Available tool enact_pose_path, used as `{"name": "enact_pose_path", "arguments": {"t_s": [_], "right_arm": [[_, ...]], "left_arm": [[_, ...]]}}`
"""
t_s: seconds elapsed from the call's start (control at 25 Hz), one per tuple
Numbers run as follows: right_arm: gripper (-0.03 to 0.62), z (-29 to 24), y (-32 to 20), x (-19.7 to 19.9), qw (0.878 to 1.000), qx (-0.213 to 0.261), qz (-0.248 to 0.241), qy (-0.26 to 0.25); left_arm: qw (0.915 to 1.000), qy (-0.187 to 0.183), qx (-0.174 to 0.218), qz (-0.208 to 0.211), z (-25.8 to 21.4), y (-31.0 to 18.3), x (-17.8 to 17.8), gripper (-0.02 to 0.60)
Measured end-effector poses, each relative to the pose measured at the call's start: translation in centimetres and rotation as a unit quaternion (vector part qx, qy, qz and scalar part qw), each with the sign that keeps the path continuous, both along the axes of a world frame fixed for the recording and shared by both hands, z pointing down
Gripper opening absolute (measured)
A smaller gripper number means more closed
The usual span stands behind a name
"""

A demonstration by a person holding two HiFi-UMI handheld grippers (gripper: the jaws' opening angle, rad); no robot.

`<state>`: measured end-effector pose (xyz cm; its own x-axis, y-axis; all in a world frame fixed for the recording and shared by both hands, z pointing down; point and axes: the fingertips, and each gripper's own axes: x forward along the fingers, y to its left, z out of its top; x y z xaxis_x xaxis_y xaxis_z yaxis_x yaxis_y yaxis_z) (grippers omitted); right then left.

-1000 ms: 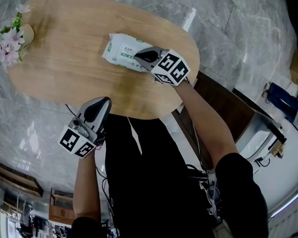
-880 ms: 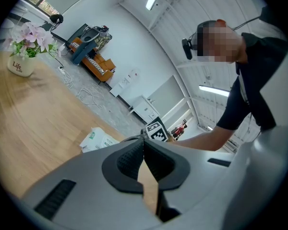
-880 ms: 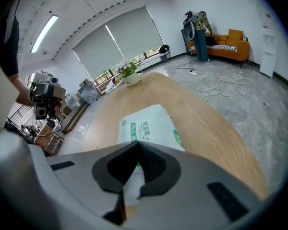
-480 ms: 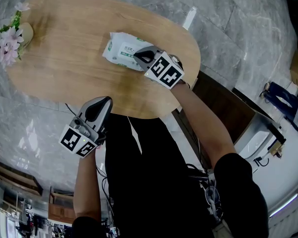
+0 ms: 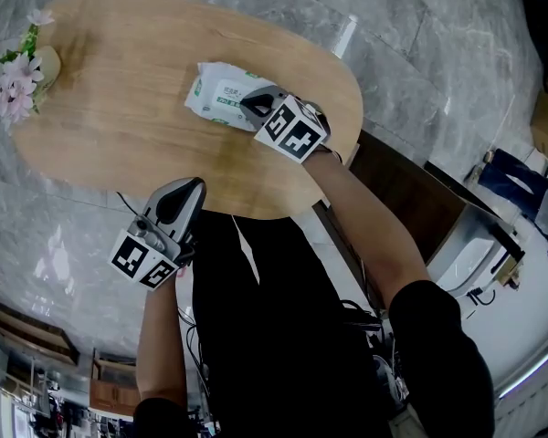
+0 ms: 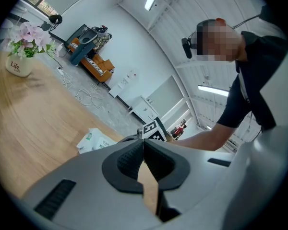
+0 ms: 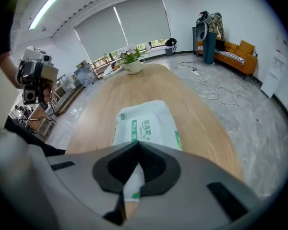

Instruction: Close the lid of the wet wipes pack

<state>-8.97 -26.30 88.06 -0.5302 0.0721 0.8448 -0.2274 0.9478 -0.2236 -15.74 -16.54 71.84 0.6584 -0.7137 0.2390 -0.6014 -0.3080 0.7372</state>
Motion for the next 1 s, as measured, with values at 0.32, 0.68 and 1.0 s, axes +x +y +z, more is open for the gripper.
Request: {"name": "enact_pose_path", "arguments": {"t_s": [0.32,0.68,1.0], "right_arm": [[0.011,-5.5,0.1,0.2,0.998,0.008,0.036,-0.057],[0.011,-23.0,-1.7,1.2,0.976,0.057,0.09,-0.192],[0.011,-42.9,-0.5,1.3,0.927,0.1,0.095,-0.349]], "left_arm": [[0.9994,-0.018,0.029,-0.002,-3.5,-1.0,-0.4,0.017],[0.9936,-0.057,0.097,-0.003,-14.0,-3.6,-0.1,0.017],[0.9808,-0.093,0.171,-0.016,-26.2,-4.7,0.5,0.017]]}}
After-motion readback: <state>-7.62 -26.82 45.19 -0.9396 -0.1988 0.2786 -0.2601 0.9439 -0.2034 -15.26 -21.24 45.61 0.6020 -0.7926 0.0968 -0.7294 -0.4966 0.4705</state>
